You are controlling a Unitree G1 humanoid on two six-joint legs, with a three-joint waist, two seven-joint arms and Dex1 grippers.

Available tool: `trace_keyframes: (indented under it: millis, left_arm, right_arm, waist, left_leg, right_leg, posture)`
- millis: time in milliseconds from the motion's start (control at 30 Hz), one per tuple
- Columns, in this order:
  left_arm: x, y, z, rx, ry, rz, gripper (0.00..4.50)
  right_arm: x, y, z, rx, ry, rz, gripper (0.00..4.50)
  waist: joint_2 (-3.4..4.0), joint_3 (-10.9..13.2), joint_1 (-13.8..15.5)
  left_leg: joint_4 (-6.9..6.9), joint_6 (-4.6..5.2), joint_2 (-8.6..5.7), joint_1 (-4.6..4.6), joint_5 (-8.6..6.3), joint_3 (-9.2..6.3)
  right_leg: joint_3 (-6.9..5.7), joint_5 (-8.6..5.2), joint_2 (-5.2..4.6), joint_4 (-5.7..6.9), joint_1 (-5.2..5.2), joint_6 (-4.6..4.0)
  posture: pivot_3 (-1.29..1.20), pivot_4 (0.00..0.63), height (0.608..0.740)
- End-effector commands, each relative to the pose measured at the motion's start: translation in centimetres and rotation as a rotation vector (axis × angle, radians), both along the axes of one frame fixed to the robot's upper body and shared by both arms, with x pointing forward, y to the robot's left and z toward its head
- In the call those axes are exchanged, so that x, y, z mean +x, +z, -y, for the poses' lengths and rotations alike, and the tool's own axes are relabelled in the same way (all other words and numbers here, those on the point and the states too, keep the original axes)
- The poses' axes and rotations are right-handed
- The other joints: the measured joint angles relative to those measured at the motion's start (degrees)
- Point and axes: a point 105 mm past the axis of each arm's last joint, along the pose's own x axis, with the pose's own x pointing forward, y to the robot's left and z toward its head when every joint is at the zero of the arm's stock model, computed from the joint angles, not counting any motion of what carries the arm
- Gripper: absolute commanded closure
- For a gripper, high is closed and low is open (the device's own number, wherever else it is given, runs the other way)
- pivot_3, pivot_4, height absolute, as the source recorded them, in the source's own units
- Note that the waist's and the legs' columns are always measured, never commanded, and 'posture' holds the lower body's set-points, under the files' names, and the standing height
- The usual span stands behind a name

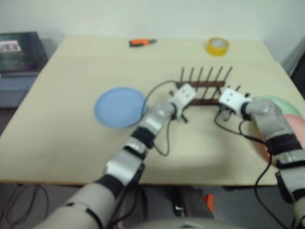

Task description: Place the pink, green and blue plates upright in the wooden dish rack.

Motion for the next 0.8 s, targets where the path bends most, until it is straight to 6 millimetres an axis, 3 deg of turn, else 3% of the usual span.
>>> trace_keyframes:
  millis: [33, 400, 800]
  left_arm:
    - [0.3, 1.3, 0.6, -0.021, -0.009, 0.046, 4.50]
    - [1.1, 1.6, 0.3, -0.002, 0.031, 0.088, 4.50]
    - [2.0, 1.6, -1.0, 0.025, 0.079, 0.119, 4.50]
  right_arm:
    - [0.9, 1.9, -0.2, -0.024, 0.017, 0.077, 4.45]
    - [2.0, 2.4, -0.4, -0.033, 0.006, 0.122, 4.45]
    - [1.2, 2.8, 0.0, -0.019, 0.028, 0.101, 4.45]
  waist:
    - [0.00, 0.00, 0.01]
    - [0.01, -0.01, -0.03]
    - [0.02, -0.01, -0.05]
  left_leg:
    - [0.00, 0.00, 0.00, 0.00, 0.00, -0.01]
    - [0.01, 0.00, 0.00, 0.01, 0.00, 0.01]
    - [0.02, 0.00, 0.01, 0.01, 0.00, 0.02]
  right_leg:
    - [-0.01, 0.00, 0.00, 0.01, 0.00, 0.00]
    - [0.01, 0.01, 0.00, 0.03, -0.01, 0.00]
    - [0.01, 0.01, 0.00, 0.06, -0.01, 0.00]
  posture:
    - [0.00, 0.150, 0.740]
    - [0.00, 0.150, 0.740]
    - [0.00, 0.150, 0.740]
